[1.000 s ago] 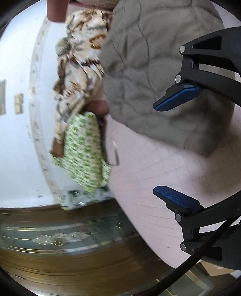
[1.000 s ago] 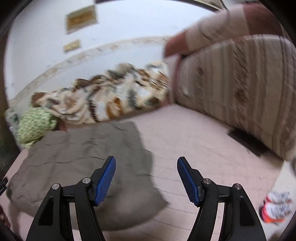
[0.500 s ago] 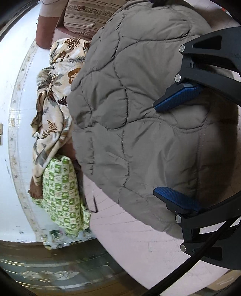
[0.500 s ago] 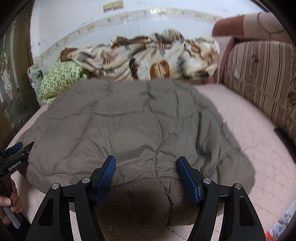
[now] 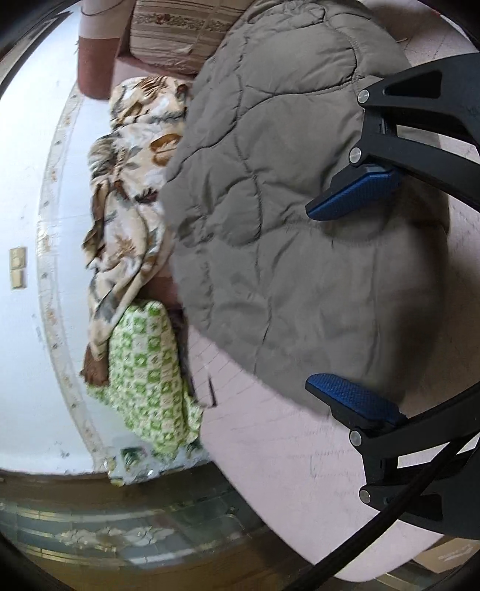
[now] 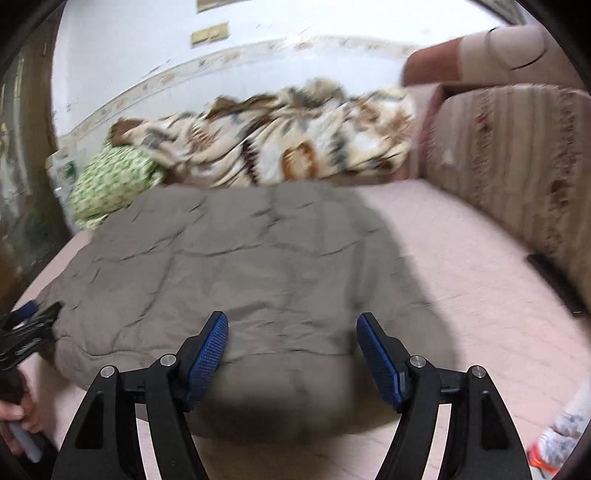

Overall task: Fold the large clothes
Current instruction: 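Press the bundle flat with both open tools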

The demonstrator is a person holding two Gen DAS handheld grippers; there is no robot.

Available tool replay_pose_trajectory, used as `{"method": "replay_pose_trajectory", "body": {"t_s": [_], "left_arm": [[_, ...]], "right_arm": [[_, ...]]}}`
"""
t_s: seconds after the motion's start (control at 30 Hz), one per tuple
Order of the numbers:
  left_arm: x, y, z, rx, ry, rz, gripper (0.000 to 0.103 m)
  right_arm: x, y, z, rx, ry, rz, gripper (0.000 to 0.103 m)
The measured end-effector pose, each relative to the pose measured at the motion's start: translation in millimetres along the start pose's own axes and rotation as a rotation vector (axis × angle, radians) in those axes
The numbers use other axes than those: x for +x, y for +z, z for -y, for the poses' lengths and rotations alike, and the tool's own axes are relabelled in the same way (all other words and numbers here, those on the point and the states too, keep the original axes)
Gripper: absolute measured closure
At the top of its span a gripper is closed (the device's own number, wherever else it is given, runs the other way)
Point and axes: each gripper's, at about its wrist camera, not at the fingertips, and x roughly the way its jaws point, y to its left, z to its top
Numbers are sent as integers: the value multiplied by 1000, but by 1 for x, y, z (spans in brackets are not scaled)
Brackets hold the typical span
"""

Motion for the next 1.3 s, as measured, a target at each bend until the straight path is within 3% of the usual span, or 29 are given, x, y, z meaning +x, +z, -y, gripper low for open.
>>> {"method": "replay_pose_trajectory", "body": {"t_s": [0.07, 0.17, 0.4, 0.47, 0.6, 0.7, 0.8, 1.0, 1.3], "left_arm": [[4, 0, -12, -38, 19, -31, 18], [24, -7, -24, -78, 33, -126, 18], [35, -12, -18, -46, 50, -129, 18], [29, -13, -18, -45, 61, -112, 18], [9, -10, -12, -23, 64, -80, 18], [-11, -10, -1, -19, 30, -61, 18], [-22, -13, 14, 12, -2, -49, 18], [-14, -19, 26, 43, -18, -79, 18], [1, -24, 31, 58, -18, -107, 18]], "right_arm": [[-4, -1, 12, 49, -17, -1, 26], [8, -8, 34, 148, -23, -77, 26], [37, -16, 53, 267, 54, -200, 24], [38, -15, 51, 255, 45, -204, 24], [12, -7, 30, 155, -4, -98, 24], [-5, -5, 3, 63, 16, -26, 24], [-10, -8, -24, -3, 56, -8, 24], [4, -22, -64, -99, 90, -62, 24], [29, -29, -64, -98, 96, -131, 23]]}}
